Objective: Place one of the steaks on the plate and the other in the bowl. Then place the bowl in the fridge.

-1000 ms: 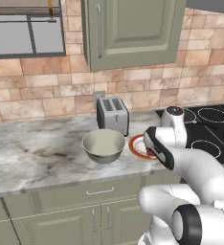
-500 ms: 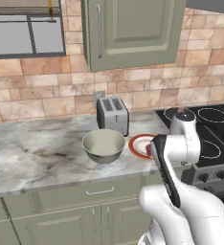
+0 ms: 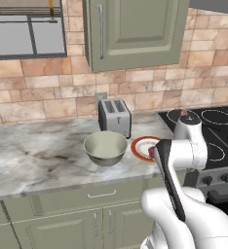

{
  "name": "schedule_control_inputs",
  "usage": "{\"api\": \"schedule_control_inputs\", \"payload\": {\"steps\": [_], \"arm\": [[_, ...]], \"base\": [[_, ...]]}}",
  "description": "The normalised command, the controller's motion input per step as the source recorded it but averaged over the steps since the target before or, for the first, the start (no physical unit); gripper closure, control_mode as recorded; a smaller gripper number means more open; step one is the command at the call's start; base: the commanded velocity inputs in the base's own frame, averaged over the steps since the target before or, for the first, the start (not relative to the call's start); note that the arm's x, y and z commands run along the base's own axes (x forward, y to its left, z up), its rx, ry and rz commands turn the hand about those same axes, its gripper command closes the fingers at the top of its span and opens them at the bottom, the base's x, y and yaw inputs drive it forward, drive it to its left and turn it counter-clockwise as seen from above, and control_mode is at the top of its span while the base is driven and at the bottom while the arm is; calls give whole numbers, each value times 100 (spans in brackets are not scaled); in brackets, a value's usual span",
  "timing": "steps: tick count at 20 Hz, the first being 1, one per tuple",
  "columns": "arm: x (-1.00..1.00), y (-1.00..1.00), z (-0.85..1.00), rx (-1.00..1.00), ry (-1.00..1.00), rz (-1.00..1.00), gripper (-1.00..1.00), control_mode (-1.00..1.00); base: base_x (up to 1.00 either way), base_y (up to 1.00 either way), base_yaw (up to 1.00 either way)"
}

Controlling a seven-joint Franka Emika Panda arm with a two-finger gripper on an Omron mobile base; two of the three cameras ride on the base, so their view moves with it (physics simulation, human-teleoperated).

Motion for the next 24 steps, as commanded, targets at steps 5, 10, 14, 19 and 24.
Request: {"api": "schedule_control_inputs", "payload": {"steps": [5,10,14,19,24], "arm": [[0,0,0,0,0,0,-100,-100],[0,-9,0,0,0,0,-100,100],[0,-43,0,0,0,0,-100,-100],[0,-42,0,0,0,0,-100,-100],[0,-14,0,0,0,0,-100,-100]], "base": [[0,0,0],[1,-5,0],[0,0,0],[0,0,0],[0,0,0]]}}
